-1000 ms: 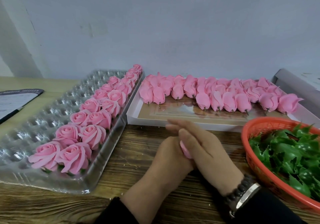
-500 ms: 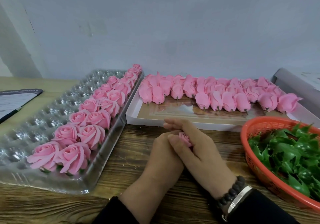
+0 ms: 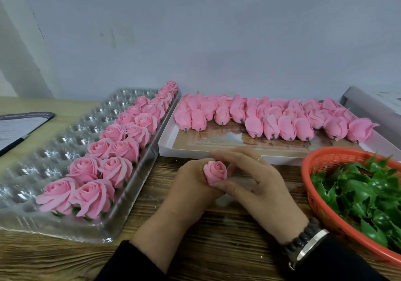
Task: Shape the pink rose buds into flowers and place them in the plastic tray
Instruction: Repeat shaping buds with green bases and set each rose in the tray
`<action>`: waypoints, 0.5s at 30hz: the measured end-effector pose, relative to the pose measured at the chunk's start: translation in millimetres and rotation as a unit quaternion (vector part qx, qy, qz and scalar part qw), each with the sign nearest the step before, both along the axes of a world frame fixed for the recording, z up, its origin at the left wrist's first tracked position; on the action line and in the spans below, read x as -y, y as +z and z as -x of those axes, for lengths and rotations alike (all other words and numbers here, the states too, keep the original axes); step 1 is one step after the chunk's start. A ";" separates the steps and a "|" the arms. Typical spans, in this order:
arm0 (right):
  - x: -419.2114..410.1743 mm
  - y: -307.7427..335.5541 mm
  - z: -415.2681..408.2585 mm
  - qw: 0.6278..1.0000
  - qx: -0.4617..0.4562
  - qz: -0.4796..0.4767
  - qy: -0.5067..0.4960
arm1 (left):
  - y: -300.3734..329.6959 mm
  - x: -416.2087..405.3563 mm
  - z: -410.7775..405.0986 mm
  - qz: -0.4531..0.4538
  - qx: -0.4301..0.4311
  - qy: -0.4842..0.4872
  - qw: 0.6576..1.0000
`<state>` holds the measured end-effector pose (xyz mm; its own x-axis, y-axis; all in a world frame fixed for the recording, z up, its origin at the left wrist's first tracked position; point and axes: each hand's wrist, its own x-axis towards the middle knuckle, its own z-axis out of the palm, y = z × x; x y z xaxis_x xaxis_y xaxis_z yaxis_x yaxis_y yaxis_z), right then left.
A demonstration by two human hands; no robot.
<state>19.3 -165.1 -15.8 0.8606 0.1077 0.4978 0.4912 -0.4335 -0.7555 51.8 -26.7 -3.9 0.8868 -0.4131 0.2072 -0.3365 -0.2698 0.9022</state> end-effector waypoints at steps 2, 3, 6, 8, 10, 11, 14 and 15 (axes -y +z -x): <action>0.7 1.6 -0.1 1.000 0.002 0.011 0.008 | 0.3 -2.1 -0.6 -0.018 0.002 -0.006 1.000; 0.7 2.0 -0.1 1.000 0.000 0.017 0.010 | 0.4 -2.9 -0.6 -0.022 0.000 -0.010 1.000; -0.1 2.9 0.4 0.999 -0.008 0.031 0.016 | 0.3 -4.3 -1.5 -0.059 0.001 -0.016 0.998; -0.2 3.4 0.8 0.999 -0.011 0.037 0.021 | -0.9 -4.7 -3.3 -0.080 -0.003 -0.019 0.997; 0.1 4.0 1.0 0.999 -0.022 0.043 0.023 | -1.4 -4.7 -3.6 -0.090 -0.005 -0.020 0.996; 0.4 4.5 1.2 0.998 -0.032 0.045 0.025 | -1.8 -4.5 -3.2 -0.094 -0.005 -0.020 0.995; 0.7 6.0 1.7 0.997 -0.044 0.049 0.026 | -3.4 -3.5 -1.9 -0.100 -0.003 -0.014 0.995; 0.6 6.5 1.8 0.998 -0.045 0.047 0.024 | -4.2 -3.2 -1.9 -0.097 0.000 -0.011 0.995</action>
